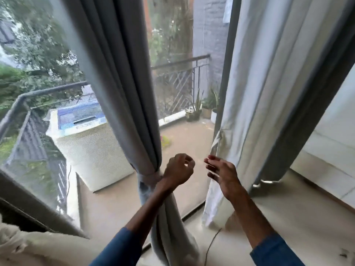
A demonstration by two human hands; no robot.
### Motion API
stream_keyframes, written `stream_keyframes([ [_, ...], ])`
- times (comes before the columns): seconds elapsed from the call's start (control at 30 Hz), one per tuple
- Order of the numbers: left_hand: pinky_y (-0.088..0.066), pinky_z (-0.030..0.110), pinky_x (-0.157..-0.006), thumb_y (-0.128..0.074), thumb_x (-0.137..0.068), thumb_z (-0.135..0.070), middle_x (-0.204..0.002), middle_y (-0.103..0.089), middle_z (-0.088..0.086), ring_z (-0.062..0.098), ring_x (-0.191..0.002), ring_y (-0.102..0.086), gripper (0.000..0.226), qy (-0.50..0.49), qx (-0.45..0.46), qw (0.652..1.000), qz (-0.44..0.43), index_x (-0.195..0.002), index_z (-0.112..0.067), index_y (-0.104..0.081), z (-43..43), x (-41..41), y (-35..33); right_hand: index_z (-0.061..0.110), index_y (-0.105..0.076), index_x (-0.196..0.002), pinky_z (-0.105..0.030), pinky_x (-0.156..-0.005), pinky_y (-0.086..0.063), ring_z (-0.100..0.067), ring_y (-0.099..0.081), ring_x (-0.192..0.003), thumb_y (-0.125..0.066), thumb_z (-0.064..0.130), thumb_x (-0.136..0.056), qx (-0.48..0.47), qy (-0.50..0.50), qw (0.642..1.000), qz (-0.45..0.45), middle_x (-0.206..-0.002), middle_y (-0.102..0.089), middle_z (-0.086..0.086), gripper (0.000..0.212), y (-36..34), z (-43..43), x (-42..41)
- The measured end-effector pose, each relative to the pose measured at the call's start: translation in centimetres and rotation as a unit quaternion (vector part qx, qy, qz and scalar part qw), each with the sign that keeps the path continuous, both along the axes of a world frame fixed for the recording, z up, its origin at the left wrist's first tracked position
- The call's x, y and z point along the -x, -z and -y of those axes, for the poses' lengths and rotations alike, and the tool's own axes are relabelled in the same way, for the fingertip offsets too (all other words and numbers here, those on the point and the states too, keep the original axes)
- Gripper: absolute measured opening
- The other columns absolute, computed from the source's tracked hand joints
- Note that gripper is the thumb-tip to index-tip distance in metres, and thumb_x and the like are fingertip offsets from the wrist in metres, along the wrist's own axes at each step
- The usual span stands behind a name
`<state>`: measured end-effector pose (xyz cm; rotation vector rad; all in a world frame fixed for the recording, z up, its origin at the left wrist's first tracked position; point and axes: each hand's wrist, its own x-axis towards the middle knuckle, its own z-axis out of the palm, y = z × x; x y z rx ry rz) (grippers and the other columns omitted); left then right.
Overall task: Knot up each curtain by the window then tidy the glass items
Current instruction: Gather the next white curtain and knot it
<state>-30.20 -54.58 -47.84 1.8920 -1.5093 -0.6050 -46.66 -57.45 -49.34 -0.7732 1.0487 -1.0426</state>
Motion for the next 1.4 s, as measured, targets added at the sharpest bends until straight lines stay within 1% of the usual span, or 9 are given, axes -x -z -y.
stream_keyframes([
  [0.2,-0.054,0.026,-0.08,-0.063,-0.086,-0.025,-0.094,-0.076,-0.004,0.014,-0.087,-0.071,0.017,0.009,0.08,0.996,0.025,-0.092,-0.016,-0.076,4.6,8.1,-6.7,0.014,-0.07,-0.107,-0.029,-0.075,-0.049,-0.014,-0.067,-0.083,-0.066,0.01,-0.091,0.069,-0.043,0.997,0.001,-0.094,-0.078,-0.001,0.017,-5.8,4.5,6.9],
  [0.4,-0.058,0.03,-0.076,-0.063,-0.09,-0.023,-0.093,-0.076,-0.003,0.011,-0.078,-0.071,0.016,-0.013,0.194,0.981,-0.004,-0.095,-0.014,-0.074,7.2,13.5,-14.0,0.013,-0.071,-0.108,-0.029,-0.075,-0.05,-0.013,-0.067,-0.081,-0.065,0.014,-0.092,0.173,-0.075,0.981,-0.047,-0.1,-0.078,-0.003,0.017,-13.4,7.1,12.3],
  [0.6,-0.057,0.037,-0.081,-0.062,-0.092,-0.044,-0.111,-0.07,-0.001,0.013,-0.084,-0.069,0.04,-0.009,0.299,0.954,0.009,-0.119,-0.015,-0.06,10.6,16.7,-23.1,0.016,-0.072,-0.102,-0.027,-0.068,-0.05,-0.012,-0.067,-0.08,-0.067,0.016,-0.091,0.299,-0.036,0.951,-0.074,-0.097,-0.078,-0.002,0.012,-22.4,10.8,15.4],
  [0.7,-0.054,0.041,-0.087,-0.061,-0.087,-0.058,-0.124,-0.063,0.001,0.02,-0.103,-0.065,0.061,-0.022,0.357,0.933,0.041,-0.13,-0.019,-0.047,13.0,17.8,-27.9,0.015,-0.072,-0.102,-0.026,-0.064,-0.049,-0.011,-0.065,-0.077,-0.067,0.013,-0.092,0.365,-0.006,0.927,-0.086,-0.092,-0.078,-0.001,0.012,-27.3,12.9,16.4],
  [0.9,-0.043,0.03,-0.088,-0.069,-0.084,-0.043,-0.129,-0.053,0.004,0.025,-0.116,-0.056,0.068,-0.053,0.477,0.872,0.101,-0.137,-0.013,-0.037,17.2,18.8,-37.0,0.019,-0.073,-0.097,-0.028,-0.06,-0.051,-0.009,-0.068,-0.079,-0.073,0.013,-0.087,0.48,0.078,0.867,-0.109,-0.089,-0.078,0.003,0.012,-37.1,16.9,16.5],
  [1.03,-0.047,0.034,-0.085,-0.071,-0.082,-0.035,-0.124,-0.054,0.005,0.027,-0.111,-0.059,0.067,-0.057,0.523,0.841,0.127,-0.135,-0.013,-0.035,19.4,18.6,-41.8,0.021,-0.074,-0.096,-0.029,-0.062,-0.054,-0.015,-0.073,-0.085,-0.075,0.011,-0.083,0.54,0.135,0.822,-0.121,-0.09,-0.077,0.005,0.016,-42.8,19.3,15.8],
  [1.17,-0.053,0.04,-0.083,-0.07,-0.081,-0.023,-0.127,-0.055,0.007,0.031,-0.108,-0.061,0.07,-0.068,0.544,0.823,0.146,-0.137,-0.012,-0.029,21.2,18.0,-46.1,0.022,-0.074,-0.095,-0.031,-0.074,-0.057,-0.008,-0.071,-0.081,-0.075,0.011,-0.079,0.584,0.189,0.773,-0.16,-0.089,-0.076,0.01,0.018,-47.2,20.9,15.0],
  [1.27,-0.051,0.035,-0.078,-0.07,-0.08,-0.014,-0.124,-0.055,0.01,0.03,-0.102,-0.062,0.07,-0.073,0.562,0.809,0.157,-0.136,-0.009,-0.028,22.2,17.5,-49.5,0.021,-0.073,-0.097,-0.025,-0.079,-0.055,-0.008,-0.069,-0.084,-0.077,0.014,-0.079,0.608,0.223,0.736,-0.198,-0.094,-0.074,0.013,0.019,-50.4,22.1,14.6],
  [1.4,-0.045,0.029,-0.077,-0.069,-0.081,-0.012,-0.12,-0.055,0.014,0.029,-0.1,-0.061,0.069,-0.076,0.587,0.788,0.172,-0.135,-0.006,-0.026,23.1,17.1,-54.3,0.021,-0.07,-0.104,-0.029,-0.085,-0.054,-0.008,-0.065,-0.089,-0.08,0.023,-0.079,0.628,0.255,0.702,-0.219,-0.102,-0.071,0.014,0.028,-54.7,24.3,14.2],
])
